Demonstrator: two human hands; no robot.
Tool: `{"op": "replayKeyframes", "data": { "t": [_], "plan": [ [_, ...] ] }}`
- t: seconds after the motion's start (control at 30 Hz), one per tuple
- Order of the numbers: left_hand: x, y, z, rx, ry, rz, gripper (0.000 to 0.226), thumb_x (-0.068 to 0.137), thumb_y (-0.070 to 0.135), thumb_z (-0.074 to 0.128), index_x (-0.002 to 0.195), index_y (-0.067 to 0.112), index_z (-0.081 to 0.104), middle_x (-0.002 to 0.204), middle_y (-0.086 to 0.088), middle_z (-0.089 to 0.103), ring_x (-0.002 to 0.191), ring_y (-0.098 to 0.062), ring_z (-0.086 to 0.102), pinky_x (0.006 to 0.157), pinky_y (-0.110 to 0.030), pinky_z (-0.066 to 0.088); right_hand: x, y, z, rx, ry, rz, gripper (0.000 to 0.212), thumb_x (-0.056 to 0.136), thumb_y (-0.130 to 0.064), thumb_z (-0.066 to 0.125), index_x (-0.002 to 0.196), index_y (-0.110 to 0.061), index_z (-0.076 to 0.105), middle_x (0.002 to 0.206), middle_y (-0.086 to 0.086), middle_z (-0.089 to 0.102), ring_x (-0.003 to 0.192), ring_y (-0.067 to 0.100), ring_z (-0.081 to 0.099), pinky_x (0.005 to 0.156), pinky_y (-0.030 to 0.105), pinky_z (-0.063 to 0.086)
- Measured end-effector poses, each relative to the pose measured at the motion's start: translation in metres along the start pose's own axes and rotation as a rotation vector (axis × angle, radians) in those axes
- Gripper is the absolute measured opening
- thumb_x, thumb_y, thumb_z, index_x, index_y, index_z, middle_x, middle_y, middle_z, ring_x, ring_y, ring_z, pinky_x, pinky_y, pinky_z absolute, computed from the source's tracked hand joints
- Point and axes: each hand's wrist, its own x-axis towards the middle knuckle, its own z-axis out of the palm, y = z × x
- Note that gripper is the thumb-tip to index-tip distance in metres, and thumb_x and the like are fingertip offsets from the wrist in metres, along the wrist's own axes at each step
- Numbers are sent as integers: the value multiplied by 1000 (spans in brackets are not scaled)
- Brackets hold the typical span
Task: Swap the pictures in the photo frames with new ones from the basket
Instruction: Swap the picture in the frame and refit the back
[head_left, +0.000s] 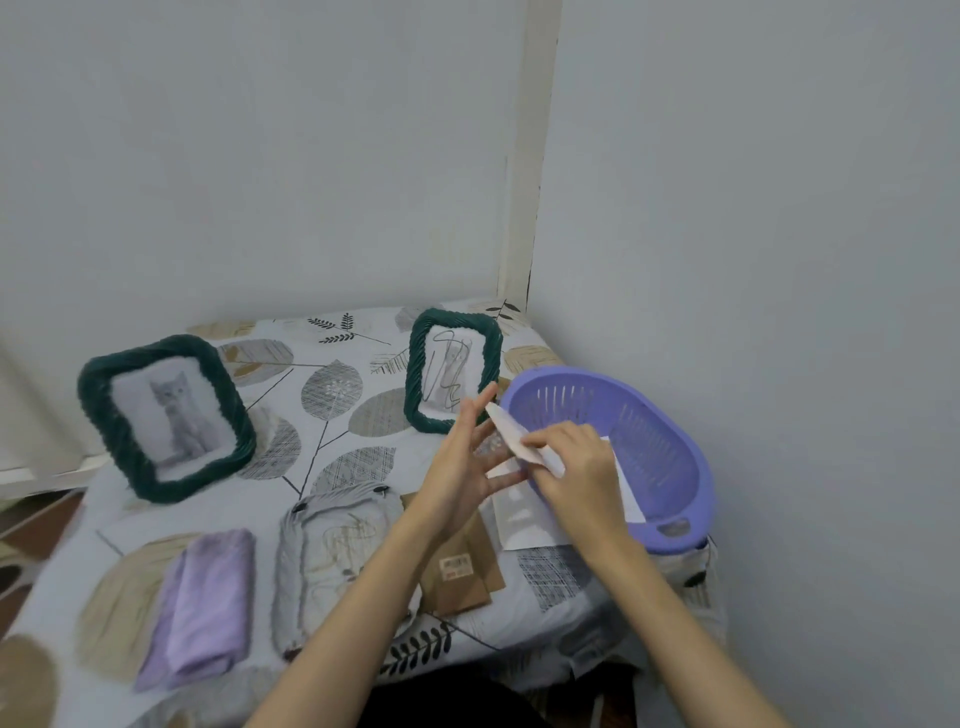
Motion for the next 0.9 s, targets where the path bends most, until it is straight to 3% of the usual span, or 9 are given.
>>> {"op": "replayKeyframes", "data": {
  "t": [0.2, 0.3, 0.37, 0.43, 0.53, 0.67, 0.77, 0.83, 0.9],
  "plan": [
    [-20, 13, -28, -146, 159, 28, 33, 94, 18, 51, 126, 11, 54, 112, -5, 66, 90, -16, 66, 69, -32, 58, -19, -18, 8, -107, -226, -89, 53, 69, -62, 65, 112, -31, 65, 141, 7, 42, 128, 31, 33, 100, 47, 29],
    [-36, 16, -46, -32, 179, 59, 43, 90, -5, 48, 130, 12, 49, 110, 1, 63, 88, -14, 65, 67, -29, 58, -21, -27, 15, 140, -226, 28, 39, 84, -53, 54, 117, -34, 60, 151, 2, 24, 137, 20, 19, 110, 38, 19],
    [-50, 20, -60, 36, 185, 78, 52, 85, -15, 47, 129, 14, 50, 113, 2, 61, 85, -11, 67, 67, -28, 59, -19, -33, 19, 352, -228, 146, 27, 90, -32, 56, 116, -34, 59, 147, 2, 32, 130, 18, 34, 107, 35, 32],
    [-64, 24, -75, 88, 194, 96, 56, 82, -20, 47, 126, 15, 51, 116, 3, 59, 86, -9, 68, 69, -27, 59, -15, -39, 24, 577, -350, 241, 30, 89, -17, 59, 112, -37, 58, 126, 2, 52, 105, 16, 54, 87, 28, 50],
    [-84, 28, -101, 305, 270, 126, 53, 80, -19, 53, 120, 16, 55, 122, -2, 57, 102, -16, 62, 86, -36, 56, -13, -51, 39, 726, -496, 253, 38, 81, -2, 64, 102, -33, 63, 86, 2, 57, 71, 11, 51, 66, 19, 48],
    [-106, 27, -135, 598, 348, 111, 40, 77, -14, 63, 109, 9, 59, 112, -10, 60, 81, -13, 63, 78, -24, 54, -20, -65, 69, 644, -618, 258, 39, 74, 2, 69, 98, -28, 65, 78, -1, 55, 60, 7, 48, 64, 17, 45],
    [-113, 18, -157, 920, 327, 44, 40, 76, -1, 70, 113, 11, 61, 117, -4, 60, 100, -12, 55, 89, -15, 44, -26, -69, 89, 460, -719, 250, 41, 70, -6, 73, 101, -31, 64, 85, -3, 59, 63, 4, 51, 63, 15, 45],
    [-113, 13, -170, 1084, 291, 13, 44, 74, 5, 73, 116, 11, 61, 119, 0, 59, 107, -6, 49, 84, 3, 30, -30, -70, 98, 329, -761, 201, 41, 69, -10, 74, 104, -31, 63, 81, -8, 56, 63, 2, 50, 60, 13, 42],
    [-113, 9, -178, 1159, 260, -20, 46, 72, 7, 75, 116, 12, 62, 120, 2, 59, 108, -4, 46, 79, 6, 26, -32, -71, 103, 267, -794, 164, 43, 68, -12, 75, 107, -27, 63, 76, -10, 53, 64, 4, 49, 62, 15, 42]
  ]
}}
